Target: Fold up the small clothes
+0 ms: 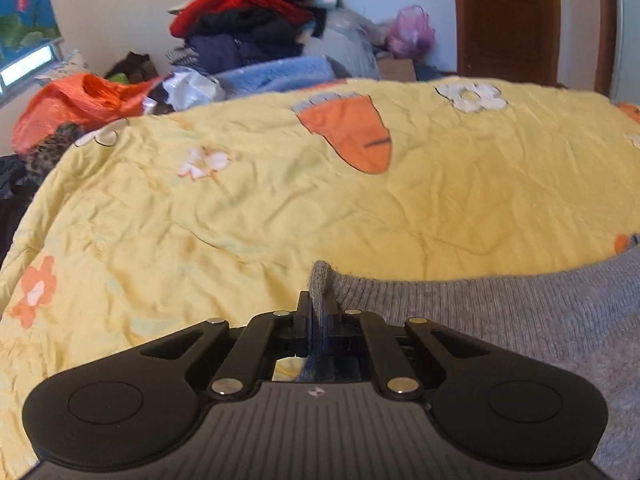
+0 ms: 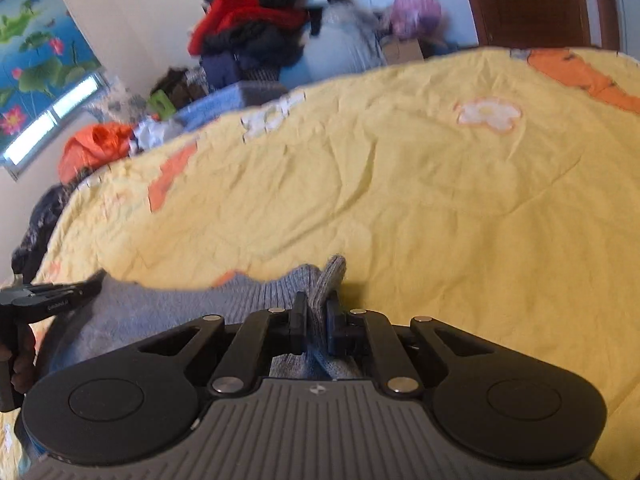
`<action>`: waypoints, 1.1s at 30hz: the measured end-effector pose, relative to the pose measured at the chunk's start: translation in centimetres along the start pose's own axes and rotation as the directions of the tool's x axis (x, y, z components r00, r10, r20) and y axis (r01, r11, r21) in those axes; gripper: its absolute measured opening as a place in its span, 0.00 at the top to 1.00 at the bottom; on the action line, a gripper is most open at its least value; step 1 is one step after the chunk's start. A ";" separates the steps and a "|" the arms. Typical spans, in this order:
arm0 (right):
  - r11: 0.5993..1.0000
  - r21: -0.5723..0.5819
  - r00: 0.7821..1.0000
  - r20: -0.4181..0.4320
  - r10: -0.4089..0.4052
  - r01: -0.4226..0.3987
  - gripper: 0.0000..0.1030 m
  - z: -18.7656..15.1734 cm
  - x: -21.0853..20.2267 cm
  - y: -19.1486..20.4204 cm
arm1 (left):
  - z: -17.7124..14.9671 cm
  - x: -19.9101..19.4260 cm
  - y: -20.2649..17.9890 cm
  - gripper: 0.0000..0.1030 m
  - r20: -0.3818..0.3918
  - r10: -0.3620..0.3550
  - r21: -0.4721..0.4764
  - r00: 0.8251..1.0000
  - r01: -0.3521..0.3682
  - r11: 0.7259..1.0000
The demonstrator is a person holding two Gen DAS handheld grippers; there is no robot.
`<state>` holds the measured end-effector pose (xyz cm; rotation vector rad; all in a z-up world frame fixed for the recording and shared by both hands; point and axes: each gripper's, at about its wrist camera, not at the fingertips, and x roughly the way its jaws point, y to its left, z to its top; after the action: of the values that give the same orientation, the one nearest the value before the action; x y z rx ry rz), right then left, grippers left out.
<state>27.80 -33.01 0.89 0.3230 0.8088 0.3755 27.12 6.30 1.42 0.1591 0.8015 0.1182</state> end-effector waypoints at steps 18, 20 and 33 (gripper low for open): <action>0.942 -0.199 0.954 0.183 -0.235 0.270 0.35 -4.0 -1.9 9.5 | -2.3 -3.6 -8.2 0.29 0.092 0.020 0.098 0.996 -0.029 0.995; 0.918 -0.226 0.945 0.117 -0.306 0.326 0.36 -5.1 0.8 9.0 | -3.3 -3.0 -7.5 0.27 0.126 0.004 0.082 0.992 -0.014 0.996; 0.918 -0.181 0.922 0.236 -0.307 0.352 0.31 -6.5 -2.6 9.1 | -3.8 -2.1 -4.8 0.17 0.094 -0.097 -0.058 0.991 0.103 0.993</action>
<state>19.43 -25.17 2.12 0.0118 0.5996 0.1074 23.13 1.57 -0.57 0.0646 0.7127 0.0409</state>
